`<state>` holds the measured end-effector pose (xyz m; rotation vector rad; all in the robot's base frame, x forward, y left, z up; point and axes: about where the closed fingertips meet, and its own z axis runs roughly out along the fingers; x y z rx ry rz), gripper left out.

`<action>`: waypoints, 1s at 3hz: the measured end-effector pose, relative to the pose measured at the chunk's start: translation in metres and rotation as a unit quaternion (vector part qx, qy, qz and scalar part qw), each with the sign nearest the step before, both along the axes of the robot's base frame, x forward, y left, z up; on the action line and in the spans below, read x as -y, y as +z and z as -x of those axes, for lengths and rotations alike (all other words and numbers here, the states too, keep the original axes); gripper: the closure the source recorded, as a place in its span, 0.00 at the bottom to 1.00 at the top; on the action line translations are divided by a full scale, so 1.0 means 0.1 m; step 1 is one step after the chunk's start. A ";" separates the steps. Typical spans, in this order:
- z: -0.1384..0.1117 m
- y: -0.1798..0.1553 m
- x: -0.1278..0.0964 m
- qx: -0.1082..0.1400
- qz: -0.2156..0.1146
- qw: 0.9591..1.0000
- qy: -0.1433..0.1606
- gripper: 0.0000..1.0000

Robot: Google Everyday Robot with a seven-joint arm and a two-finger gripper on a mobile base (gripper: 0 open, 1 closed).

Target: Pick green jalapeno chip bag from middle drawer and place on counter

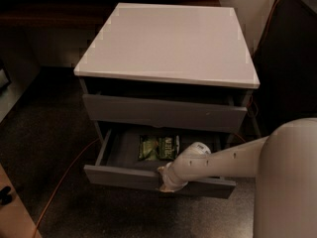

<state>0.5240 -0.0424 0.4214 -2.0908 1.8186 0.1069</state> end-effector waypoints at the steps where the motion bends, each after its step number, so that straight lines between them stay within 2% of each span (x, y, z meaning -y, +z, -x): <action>1: 0.23 -0.03 -0.05 -0.014 -0.002 1.000 0.005 0.84; 2: 0.23 -0.03 -0.05 -0.014 -0.002 1.000 0.005 1.00; 3: 0.23 -0.03 -0.05 -0.014 -0.002 1.000 0.005 1.00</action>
Offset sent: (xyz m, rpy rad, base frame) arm -0.0953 0.0147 -0.0181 -0.0029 0.1138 0.0366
